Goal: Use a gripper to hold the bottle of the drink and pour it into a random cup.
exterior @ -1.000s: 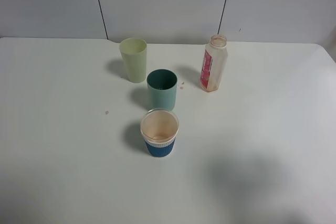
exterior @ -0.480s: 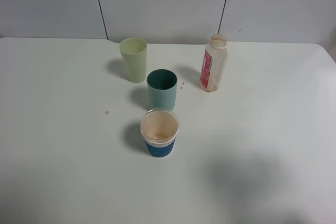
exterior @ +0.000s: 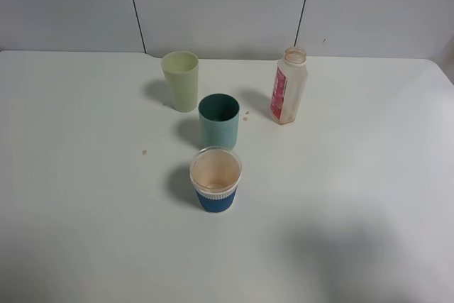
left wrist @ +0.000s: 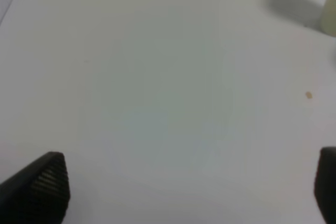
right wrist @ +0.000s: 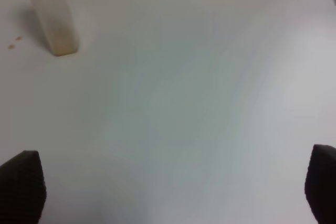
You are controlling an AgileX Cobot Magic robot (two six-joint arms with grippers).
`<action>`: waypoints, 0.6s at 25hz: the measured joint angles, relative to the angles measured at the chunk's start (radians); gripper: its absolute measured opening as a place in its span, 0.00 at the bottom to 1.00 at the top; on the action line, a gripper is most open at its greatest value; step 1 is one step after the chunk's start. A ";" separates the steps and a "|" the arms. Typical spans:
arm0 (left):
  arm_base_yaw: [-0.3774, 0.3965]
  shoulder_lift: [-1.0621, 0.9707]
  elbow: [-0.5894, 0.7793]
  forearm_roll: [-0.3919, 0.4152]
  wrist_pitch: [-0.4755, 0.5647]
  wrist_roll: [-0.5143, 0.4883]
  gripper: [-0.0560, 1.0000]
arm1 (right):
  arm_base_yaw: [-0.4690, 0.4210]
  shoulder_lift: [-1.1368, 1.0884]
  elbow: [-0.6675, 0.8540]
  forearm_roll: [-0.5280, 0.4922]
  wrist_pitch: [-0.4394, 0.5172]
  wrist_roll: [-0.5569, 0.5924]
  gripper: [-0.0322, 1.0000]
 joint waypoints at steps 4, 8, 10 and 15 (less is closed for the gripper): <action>0.000 0.000 0.000 0.000 0.000 0.000 0.93 | -0.087 0.000 0.000 0.000 0.000 0.000 0.99; 0.000 0.000 0.000 0.000 0.000 0.000 0.93 | -0.133 0.000 0.000 0.000 0.000 0.001 0.99; 0.000 0.000 0.000 0.000 0.000 0.000 0.93 | -0.134 0.000 0.000 0.000 0.000 0.000 0.99; 0.000 0.000 0.000 0.000 0.000 0.000 0.93 | -0.134 0.000 0.000 0.000 0.000 0.000 0.99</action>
